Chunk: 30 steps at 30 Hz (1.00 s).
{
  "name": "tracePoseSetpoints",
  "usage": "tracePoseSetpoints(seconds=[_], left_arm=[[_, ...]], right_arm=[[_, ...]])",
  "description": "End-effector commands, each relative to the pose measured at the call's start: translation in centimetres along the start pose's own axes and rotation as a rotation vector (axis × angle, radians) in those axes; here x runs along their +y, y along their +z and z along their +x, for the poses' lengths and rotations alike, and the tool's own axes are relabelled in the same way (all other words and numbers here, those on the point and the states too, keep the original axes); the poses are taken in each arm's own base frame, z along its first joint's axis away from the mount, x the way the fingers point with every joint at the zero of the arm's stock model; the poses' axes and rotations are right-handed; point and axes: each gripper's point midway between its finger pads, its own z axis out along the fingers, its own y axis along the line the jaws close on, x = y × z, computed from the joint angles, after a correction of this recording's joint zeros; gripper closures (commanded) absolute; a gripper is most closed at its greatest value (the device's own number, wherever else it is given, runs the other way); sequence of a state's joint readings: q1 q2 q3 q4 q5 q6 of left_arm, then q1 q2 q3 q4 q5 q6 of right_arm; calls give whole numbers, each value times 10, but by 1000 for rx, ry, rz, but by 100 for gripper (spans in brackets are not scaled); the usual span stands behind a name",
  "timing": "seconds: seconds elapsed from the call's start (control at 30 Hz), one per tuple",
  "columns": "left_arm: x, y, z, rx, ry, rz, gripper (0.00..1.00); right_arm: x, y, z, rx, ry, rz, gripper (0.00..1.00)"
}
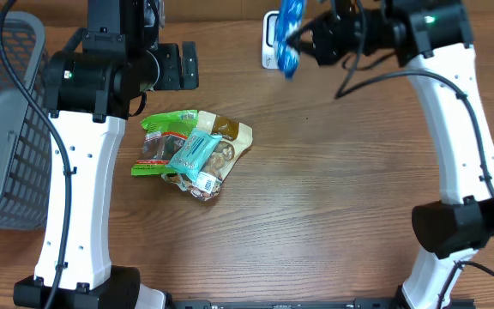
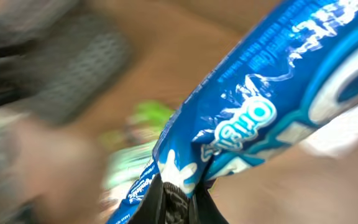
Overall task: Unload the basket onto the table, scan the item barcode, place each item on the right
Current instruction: 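Raise the Oreo pack with the right gripper to the white scanner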
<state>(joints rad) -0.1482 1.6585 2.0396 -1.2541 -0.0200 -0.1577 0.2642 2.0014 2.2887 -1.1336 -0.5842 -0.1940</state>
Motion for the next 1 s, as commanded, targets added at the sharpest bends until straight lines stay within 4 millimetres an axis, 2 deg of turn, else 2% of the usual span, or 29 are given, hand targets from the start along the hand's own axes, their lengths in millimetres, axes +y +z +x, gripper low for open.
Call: tracePoseSetpoints(seconds=[0.0, 0.03, 0.1, 0.23, 0.37, 0.5, 0.57, 0.77, 0.97], left_arm=[[2, 4, 1, 7, -8, -8, 0], [2, 4, 1, 7, -8, -8, 0], [2, 4, 1, 7, -8, -8, 0], [2, 4, 1, 8, -8, -8, 0], [2, 4, 1, 8, -8, -8, 0], [2, 4, 1, 8, -8, -9, 0], [1, 4, 1, 8, -7, -8, 0], [2, 4, 1, 8, -8, -8, 0], [2, 4, 1, 8, -8, -9, 0]], right_arm=[[-73, 19, -6, -5, 21, 482, 96], [-92, 25, -15, -37, -6, 620, 96], [-102, 33, -19, -46, -39, 687, 96], [-120, 74, -22, -21, -221, 841, 96], [-142, 111, -16, 26, -377, 984, 96], [-154, 149, -6, 76, -528, 1001, 96], [-165, 161, 4, 124, -588, 1028, 96], [-174, 181, 21, 156, -601, 986, 96], [-177, 183, 27, 180, -600, 975, 96]])
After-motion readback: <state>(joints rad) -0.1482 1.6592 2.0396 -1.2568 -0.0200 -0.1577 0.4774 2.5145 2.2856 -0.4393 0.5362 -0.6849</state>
